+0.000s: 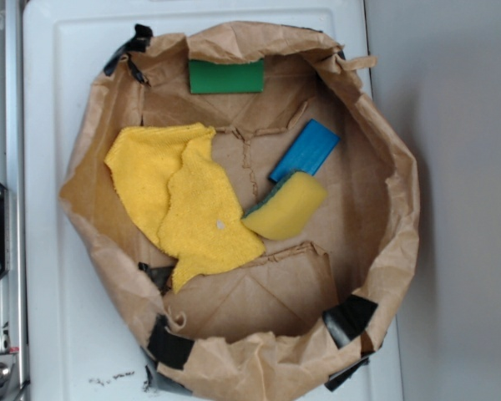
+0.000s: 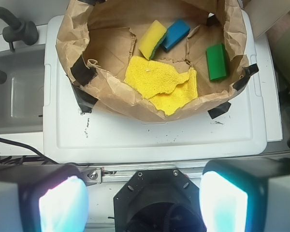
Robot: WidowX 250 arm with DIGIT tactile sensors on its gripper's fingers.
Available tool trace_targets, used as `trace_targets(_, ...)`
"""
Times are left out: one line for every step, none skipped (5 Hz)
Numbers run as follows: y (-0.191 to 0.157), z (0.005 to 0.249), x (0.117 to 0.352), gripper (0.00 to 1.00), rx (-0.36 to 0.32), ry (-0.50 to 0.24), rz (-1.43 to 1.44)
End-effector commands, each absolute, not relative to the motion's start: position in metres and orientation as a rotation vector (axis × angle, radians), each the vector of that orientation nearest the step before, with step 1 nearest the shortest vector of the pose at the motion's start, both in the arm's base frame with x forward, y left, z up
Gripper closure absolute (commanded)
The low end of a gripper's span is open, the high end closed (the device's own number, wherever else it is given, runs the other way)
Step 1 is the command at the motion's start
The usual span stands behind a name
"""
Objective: Grab the green sponge.
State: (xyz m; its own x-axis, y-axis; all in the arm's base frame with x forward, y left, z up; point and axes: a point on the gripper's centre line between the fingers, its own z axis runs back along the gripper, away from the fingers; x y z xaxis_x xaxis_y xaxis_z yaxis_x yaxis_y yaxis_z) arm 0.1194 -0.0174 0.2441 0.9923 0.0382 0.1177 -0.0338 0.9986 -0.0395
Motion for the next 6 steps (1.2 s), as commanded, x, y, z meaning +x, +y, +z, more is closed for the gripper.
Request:
trace_targets(-0.017,0.244,0.119,0.00,-0.037,-0.119,0.036)
trace_targets(-0.021,0.245,0.164,0.00,-0.087,-0.162,0.132)
trace_targets(-0.015,0.239,0.188,0.00,-0.126,-0.249,0.198)
trace_targets(-0.015,0.239,0.188,0.00,-0.126,-0.249,0.198)
trace_targets(-0.015,0.239,0.188,0.00,-0.126,-0.249,0.198)
trace_targets(-0.015,0.239,0.188,0.00,-0.126,-0.249,0.198)
